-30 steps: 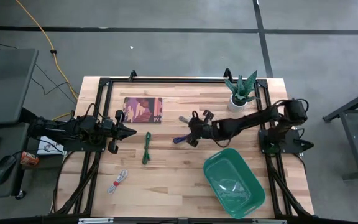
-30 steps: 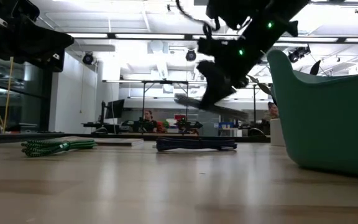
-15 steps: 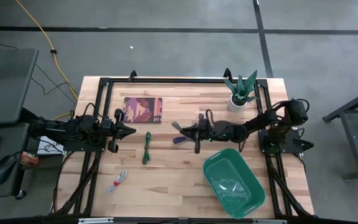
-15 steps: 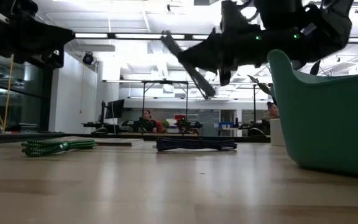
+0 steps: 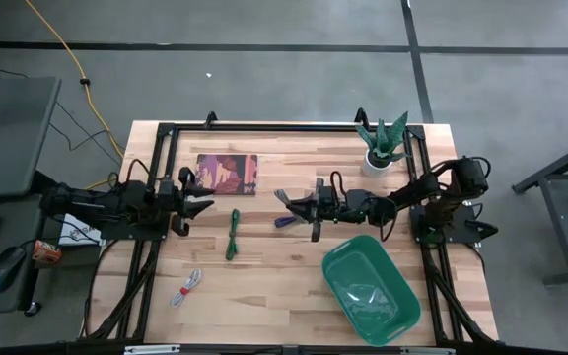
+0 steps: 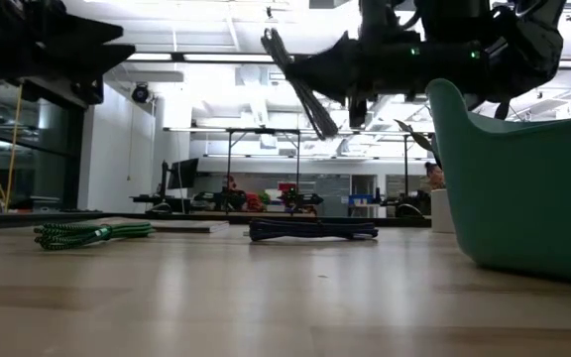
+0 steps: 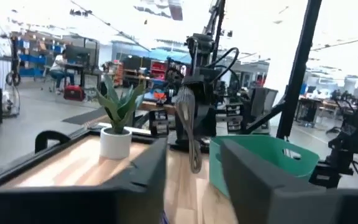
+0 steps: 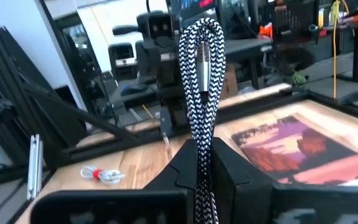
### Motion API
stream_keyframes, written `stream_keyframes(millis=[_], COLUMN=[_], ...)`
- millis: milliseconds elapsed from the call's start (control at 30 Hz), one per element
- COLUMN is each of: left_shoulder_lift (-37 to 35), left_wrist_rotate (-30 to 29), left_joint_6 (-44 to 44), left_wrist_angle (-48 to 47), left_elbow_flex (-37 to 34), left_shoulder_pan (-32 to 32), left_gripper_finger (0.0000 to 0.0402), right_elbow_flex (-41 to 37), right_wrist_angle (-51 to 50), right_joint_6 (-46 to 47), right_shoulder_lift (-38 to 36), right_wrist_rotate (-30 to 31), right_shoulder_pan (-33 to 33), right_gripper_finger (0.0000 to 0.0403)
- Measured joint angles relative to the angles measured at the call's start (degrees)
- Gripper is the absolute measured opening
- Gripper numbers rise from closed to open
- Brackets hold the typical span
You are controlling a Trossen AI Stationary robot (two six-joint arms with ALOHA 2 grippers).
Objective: Pick and place USB-C Cables
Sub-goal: Put the black white USB cable into the green bin
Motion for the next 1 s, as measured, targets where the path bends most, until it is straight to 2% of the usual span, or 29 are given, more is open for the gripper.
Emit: stream_keyframes(millis=[167,333,600,767,1000], left_shoulder_lift=[10.41,23.94,42.92,51.65,60.98], left_wrist_rotate=[-2.61,-2.56,0.42,1.30,1.30], left_joint_6=[-0.92,-3.78,-3.92,-1.72,0.82], left_wrist_angle=[9.05,22.36,38.42,39.41,39.38], left_elbow_flex=[-0.02,-0.01,2.45,7.20,13.93], left_shoulder_pan=[0.00,0.02,-0.36,-2.17,-4.27], left_gripper_finger=[0.0223,0.0264,0.0270,0.0270,0.0270], right_elbow_flex=[4.01,12.17,22.46,26.16,26.87], right_wrist_angle=[0.84,-4.06,-6.04,-6.68,-5.91], right_joint_6=[-1.22,-3.00,-2.74,-2.82,-2.99], right_shoulder_lift=[0.06,1.76,10.06,13.06,13.19], right_wrist_rotate=[-1.36,-3.69,-6.70,-7.50,-9.20], right_shoulder_pan=[-0.02,0.00,0.04,0.04,0.15], right_gripper_finger=[0.0005,0.0004,0.0003,0.0003,0.0003])
